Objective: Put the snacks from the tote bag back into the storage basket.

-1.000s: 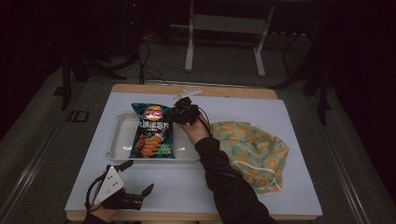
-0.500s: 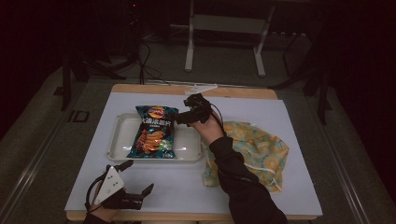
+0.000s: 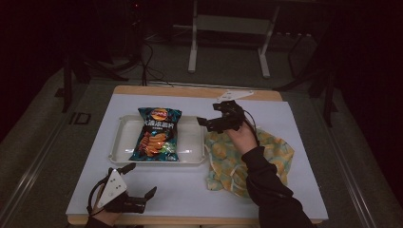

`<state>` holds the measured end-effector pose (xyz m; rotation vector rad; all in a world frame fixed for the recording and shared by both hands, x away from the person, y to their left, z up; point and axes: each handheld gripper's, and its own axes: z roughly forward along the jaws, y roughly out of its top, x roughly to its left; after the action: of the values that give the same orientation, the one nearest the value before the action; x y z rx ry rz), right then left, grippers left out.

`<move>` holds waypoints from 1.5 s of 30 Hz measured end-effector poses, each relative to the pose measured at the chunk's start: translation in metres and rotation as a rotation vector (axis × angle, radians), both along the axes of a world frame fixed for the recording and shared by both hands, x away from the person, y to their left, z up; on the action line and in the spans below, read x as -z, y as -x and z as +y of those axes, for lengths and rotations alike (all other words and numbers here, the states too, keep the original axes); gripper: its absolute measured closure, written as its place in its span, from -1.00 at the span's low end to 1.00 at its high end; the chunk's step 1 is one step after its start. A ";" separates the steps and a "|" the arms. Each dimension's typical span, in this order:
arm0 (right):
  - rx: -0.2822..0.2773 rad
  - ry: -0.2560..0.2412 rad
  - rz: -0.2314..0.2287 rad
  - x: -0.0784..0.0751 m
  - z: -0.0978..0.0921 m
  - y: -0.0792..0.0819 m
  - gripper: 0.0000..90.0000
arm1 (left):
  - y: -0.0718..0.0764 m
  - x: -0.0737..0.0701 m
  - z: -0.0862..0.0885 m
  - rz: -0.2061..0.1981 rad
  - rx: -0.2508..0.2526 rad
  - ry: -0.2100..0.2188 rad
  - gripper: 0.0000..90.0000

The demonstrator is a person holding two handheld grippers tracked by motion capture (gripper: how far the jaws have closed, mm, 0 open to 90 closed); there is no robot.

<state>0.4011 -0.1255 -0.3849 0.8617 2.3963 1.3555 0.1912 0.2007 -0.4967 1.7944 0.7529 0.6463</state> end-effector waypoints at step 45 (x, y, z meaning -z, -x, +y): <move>0.336 -0.087 -0.173 0.040 -0.201 0.098 -0.66 | 0.000 0.000 -0.001 0.004 -0.003 -0.007 -0.99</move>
<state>0.3033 -0.3263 -0.4248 1.0661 1.9698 1.3451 0.1915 0.1992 -0.4970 1.8017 0.7567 0.6482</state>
